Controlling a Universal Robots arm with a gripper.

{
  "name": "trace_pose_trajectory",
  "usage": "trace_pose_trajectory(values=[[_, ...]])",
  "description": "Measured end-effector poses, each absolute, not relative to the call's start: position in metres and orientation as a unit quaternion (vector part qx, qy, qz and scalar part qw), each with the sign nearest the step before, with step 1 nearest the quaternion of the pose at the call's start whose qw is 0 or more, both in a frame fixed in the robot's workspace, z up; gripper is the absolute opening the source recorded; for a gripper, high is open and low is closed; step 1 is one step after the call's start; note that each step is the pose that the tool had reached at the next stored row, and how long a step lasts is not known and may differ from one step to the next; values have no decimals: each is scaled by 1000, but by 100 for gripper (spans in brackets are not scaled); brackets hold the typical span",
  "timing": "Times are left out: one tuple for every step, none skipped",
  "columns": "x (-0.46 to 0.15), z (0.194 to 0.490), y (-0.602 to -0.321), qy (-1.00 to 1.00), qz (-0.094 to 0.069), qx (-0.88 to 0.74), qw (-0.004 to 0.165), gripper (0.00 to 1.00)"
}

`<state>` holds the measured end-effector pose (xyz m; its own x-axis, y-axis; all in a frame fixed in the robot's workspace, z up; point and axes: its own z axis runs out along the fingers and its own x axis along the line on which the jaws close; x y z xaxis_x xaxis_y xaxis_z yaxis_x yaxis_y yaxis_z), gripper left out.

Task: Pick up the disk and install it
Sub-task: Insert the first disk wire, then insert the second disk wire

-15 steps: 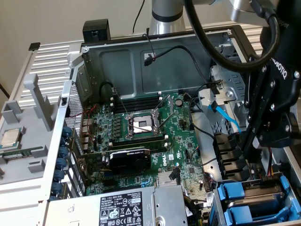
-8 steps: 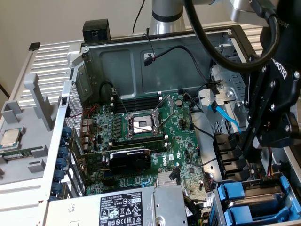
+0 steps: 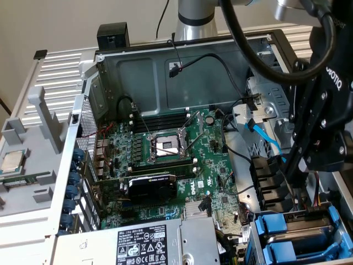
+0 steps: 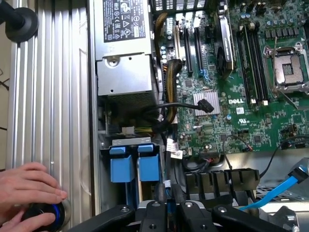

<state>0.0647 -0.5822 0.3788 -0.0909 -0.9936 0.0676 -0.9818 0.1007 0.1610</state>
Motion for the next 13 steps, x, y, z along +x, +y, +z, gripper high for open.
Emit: trace_pose_trajectory(values=[[65,379,-584,-737,-40,670,77,16],[65,379,-586,-737,-43,670,74,16],[65,379,-588,-737,-45,670,73,16],[65,379,-589,-737,-47,670,71,16],[65,379,-592,-737,-49,671,70,16],[65,379,-593,-737,-50,671,69,16],[65,379,-595,-737,-52,671,68,16],[65,379,-596,-737,-53,671,67,16],[66,379,-597,-736,-55,671,67,16],[66,379,-598,-736,-56,671,66,16],[66,379,-600,-736,-57,671,65,16],[67,379,-601,-736,-59,671,64,16],[67,379,-602,-736,-61,671,62,16]])
